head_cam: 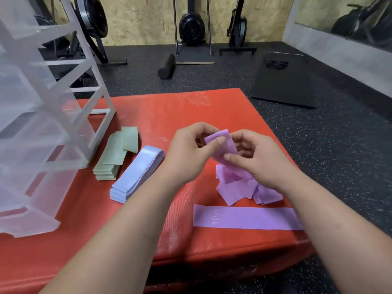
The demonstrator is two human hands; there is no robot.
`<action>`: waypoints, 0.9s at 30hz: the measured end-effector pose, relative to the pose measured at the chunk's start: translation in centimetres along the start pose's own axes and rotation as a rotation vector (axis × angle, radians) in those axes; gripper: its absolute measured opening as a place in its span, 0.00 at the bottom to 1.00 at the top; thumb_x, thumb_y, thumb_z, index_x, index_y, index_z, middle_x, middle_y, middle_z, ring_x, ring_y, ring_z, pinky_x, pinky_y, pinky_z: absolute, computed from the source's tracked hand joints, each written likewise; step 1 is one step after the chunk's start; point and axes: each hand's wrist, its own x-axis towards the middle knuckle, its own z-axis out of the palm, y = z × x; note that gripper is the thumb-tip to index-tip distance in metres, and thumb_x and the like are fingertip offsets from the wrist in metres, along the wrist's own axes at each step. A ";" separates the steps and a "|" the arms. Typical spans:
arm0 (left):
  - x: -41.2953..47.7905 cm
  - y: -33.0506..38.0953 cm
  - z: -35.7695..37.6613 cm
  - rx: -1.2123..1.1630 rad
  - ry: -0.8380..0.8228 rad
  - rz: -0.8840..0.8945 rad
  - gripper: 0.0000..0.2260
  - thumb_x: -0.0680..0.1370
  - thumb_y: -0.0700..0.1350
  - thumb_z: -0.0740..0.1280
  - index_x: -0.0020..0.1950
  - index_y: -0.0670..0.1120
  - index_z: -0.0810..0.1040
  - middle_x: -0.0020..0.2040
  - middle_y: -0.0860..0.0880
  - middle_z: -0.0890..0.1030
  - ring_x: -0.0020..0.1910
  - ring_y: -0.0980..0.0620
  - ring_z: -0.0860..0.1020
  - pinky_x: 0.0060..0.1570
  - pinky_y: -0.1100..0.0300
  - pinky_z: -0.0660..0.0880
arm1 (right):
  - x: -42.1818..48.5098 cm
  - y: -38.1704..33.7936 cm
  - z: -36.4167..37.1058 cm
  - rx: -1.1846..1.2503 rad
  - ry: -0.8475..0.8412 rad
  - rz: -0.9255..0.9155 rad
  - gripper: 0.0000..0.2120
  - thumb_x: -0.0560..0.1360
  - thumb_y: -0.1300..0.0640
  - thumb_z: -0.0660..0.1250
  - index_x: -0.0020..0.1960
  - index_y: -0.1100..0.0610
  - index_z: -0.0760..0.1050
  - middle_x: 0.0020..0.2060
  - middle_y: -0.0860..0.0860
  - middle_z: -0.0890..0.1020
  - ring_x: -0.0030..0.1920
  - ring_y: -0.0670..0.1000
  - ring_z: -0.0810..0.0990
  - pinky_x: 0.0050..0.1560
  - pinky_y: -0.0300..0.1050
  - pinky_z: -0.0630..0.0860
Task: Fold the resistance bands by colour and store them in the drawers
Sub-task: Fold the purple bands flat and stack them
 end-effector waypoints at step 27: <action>-4.4 5.7 -5.5 -0.080 0.461 -0.014 0.05 0.83 0.43 0.71 0.56 0.44 0.84 0.49 0.47 0.87 0.44 0.56 0.81 0.48 0.59 0.80 | -3.2 2.0 -2.8 -0.711 -0.012 0.231 0.04 0.75 0.44 0.76 0.48 0.42 0.83 0.49 0.43 0.83 0.51 0.50 0.79 0.50 0.47 0.73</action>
